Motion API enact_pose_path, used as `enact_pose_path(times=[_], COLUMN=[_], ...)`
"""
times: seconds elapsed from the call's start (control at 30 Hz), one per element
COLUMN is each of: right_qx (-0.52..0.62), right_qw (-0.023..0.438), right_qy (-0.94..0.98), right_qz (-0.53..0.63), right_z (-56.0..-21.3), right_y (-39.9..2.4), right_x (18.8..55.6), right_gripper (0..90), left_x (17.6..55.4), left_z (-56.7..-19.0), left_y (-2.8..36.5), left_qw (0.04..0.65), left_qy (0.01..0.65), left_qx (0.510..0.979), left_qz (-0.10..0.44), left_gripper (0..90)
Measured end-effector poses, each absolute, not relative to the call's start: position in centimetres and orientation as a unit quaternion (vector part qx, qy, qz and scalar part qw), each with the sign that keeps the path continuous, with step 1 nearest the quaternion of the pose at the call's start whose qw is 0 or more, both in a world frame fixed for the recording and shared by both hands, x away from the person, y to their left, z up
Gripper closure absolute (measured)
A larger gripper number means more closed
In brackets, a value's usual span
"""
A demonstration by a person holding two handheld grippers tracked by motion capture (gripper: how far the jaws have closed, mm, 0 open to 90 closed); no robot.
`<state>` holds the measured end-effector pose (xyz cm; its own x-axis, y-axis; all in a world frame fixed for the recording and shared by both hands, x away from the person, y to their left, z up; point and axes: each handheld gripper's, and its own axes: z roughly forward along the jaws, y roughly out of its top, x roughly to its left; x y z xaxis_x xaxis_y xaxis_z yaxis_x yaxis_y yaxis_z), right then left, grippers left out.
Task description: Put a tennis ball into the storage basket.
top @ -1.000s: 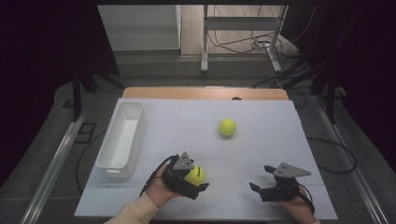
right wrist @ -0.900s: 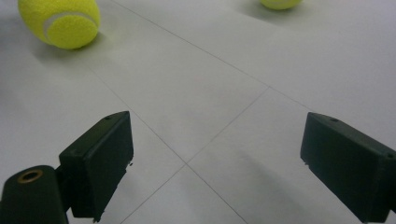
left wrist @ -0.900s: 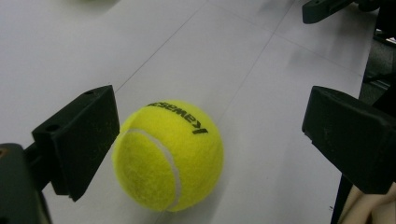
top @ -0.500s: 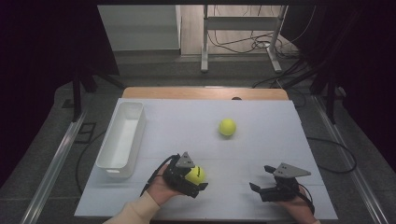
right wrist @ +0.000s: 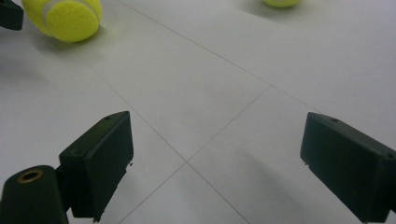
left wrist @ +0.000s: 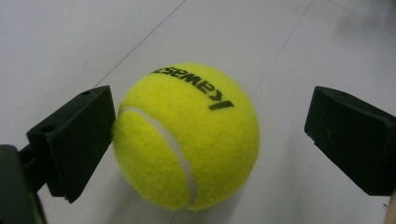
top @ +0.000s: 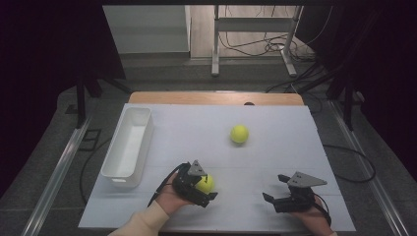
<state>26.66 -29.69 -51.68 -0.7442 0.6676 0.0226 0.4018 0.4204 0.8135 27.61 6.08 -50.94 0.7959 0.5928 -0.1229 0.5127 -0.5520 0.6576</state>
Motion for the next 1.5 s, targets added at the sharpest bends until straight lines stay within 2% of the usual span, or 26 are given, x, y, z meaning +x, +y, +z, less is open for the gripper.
enact_pose_path(times=[0.3, 0.4, 0.43, 0.47, 0.7, 1.5], right_qx=[0.322, 0.322, 0.322, 0.322, 0.322, 0.319], right_qw=[0.152, 0.153, 0.153, 0.153, 0.153, 0.156], right_qy=[0.829, 0.829, 0.829, 0.829, 0.829, 0.830], right_qz=[0.432, 0.432, 0.432, 0.432, 0.432, 0.430], right_z=[-51.7, -51.7, -51.7, -51.7, -51.7, -51.7], right_y=[-29.7, -29.6, -29.7, -29.7, -29.7, -29.6], right_x=[26.7, 26.7, 26.7, 26.7, 26.6, 26.6], right_gripper=[9.9, 9.9, 10.0, 10.0, 10.0, 10.0], left_x=[28.1, 28.1, 28.0, 28.0, 28.0, 27.4], left_z=[-51.5, -51.7, -51.7, -51.7, -51.5, -49.6], left_y=[5.9, 5.8, 5.8, 5.8, 6.0, 6.9], left_qw=[0.330, 0.316, 0.315, 0.315, 0.327, 0.370], left_qy=[0.329, 0.336, 0.337, 0.337, 0.326, 0.321], left_qx=[0.882, 0.881, 0.880, 0.880, 0.882, 0.865], left_qz=[0.076, 0.104, 0.113, 0.113, 0.093, 0.105], left_gripper=[7.7, 16.2, 22.6, 25.1, 26.2, 26.1])
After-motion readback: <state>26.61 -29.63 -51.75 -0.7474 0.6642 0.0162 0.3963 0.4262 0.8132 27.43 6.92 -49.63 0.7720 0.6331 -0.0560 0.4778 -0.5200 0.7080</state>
